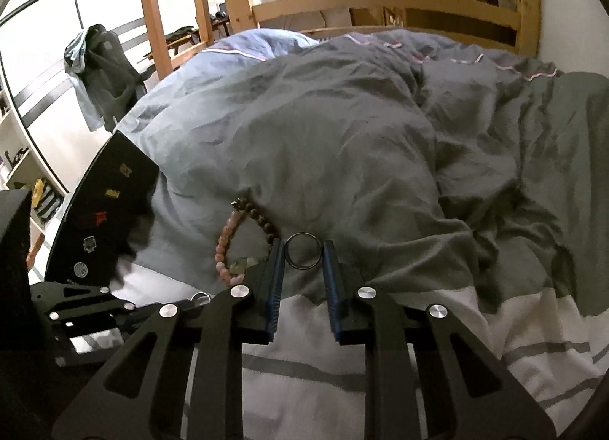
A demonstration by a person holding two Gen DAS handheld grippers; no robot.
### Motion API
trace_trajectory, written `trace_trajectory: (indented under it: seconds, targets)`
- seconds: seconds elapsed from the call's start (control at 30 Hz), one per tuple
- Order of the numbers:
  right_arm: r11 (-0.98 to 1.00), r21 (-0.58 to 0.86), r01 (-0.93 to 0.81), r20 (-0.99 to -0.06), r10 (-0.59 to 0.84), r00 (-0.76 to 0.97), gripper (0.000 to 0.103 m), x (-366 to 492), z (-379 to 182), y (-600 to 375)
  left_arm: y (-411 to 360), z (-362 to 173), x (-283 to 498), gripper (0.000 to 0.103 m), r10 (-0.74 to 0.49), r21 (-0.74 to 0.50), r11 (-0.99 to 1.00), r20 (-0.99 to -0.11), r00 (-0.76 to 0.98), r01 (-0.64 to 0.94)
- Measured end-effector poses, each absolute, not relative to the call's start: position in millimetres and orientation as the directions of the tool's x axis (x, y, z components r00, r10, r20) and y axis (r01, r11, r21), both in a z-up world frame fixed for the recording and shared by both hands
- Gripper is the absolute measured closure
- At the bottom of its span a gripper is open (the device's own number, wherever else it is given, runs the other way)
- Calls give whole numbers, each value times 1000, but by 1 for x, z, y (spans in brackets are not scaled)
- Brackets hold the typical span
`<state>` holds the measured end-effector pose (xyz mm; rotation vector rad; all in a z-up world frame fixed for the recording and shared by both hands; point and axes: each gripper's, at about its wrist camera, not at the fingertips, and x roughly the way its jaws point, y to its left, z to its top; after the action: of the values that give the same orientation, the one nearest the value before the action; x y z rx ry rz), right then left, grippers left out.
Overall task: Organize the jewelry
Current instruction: 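Carry the silver ring over the black box and open the right tool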
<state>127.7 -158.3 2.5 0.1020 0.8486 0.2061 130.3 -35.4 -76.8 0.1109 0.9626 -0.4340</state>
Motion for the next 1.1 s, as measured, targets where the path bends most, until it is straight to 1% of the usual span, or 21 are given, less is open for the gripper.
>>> trace_trajectory:
  seconds: [0.27,0.33,0.37,0.43,0.47,0.5,0.6,0.63,0.67,0.7,0.73,0.77,0.87,1.1]
  targets:
    - [973,186,-138,-691,229,686,82,114,14,-163,-19,-62,114,100,-350,-155,914,-767,538,374]
    - [972,190,-139,-693,233,683,82,115,13,-163,-21,-65,119,100,-326,-137,920,-784,528,366]
    - [972,191,-139,-694,234,681,82,115,13,-163,-24,-68,122,97,-304,-114,925,-793,528,362]
    - [971,193,-140,-698,236,676,82,115,12,-163,-30,-75,128,66,-274,-84,927,-818,505,367]
    - [971,194,-141,-699,237,674,82,116,12,-163,-35,-79,133,31,-242,-57,934,-829,505,354]
    - [971,194,-142,-700,238,673,82,116,11,-163,-38,-81,136,25,-203,-20,942,-828,523,334]
    - [970,196,-141,-702,240,671,82,116,11,-164,-40,-83,144,25,-211,-25,940,-824,525,339]
    - [970,198,-141,-703,241,670,82,117,11,-164,-40,-85,147,31,-214,-30,940,-826,522,339]
    - [970,198,-142,-703,242,669,82,117,11,-164,-40,-90,152,48,-223,-48,939,-838,498,340]
    - [970,198,-142,-703,241,669,82,117,11,-164,-40,-94,156,68,-232,-65,938,-850,473,342]
    - [970,197,-142,-703,240,669,82,117,11,-163,-40,-98,160,77,-240,-81,935,-860,450,344]
    - [970,196,-141,-703,240,670,82,117,11,-163,-40,-99,159,84,-252,-93,932,-861,441,351]
    - [970,196,-141,-702,239,670,82,117,11,-164,-39,-90,149,84,-289,-110,921,-837,465,374]
    - [967,210,-144,-675,250,694,82,111,15,-166,-17,-58,125,84,-346,-169,922,-766,542,349]
